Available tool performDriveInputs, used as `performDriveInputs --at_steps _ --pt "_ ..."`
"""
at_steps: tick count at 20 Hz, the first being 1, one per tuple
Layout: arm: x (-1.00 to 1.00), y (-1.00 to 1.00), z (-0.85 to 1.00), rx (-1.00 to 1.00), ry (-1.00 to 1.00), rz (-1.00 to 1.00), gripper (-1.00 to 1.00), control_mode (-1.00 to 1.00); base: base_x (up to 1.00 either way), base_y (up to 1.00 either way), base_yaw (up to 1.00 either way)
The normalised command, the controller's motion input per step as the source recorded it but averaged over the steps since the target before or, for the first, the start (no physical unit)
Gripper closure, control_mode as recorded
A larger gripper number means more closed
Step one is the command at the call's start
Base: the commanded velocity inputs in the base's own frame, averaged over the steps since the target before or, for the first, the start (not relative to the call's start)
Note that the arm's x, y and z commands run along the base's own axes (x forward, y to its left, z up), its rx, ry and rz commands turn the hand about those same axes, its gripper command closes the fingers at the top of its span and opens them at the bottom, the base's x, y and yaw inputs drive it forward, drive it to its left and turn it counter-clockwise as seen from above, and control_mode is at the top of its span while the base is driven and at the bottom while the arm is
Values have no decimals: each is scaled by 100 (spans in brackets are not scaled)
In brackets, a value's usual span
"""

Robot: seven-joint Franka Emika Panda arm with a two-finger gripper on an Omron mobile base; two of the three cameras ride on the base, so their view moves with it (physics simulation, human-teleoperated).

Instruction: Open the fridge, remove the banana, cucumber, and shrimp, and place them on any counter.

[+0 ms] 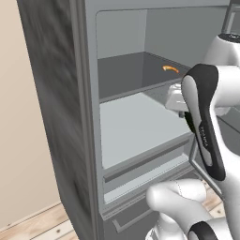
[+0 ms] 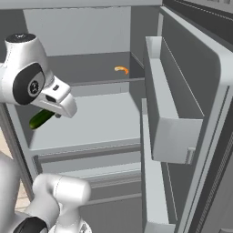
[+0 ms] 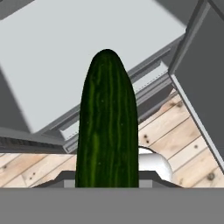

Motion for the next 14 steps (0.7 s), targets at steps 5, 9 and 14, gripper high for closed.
performDriveInputs --at_steps 5,9,14 --pt "-5 -26 0 0 0 0 100 -100 0 0 0" --pt "4 -6 0 0 1 -4 100 100 0 0 -2" --pt "0 0 0 0 0 0 100 100 -82 0 -24"
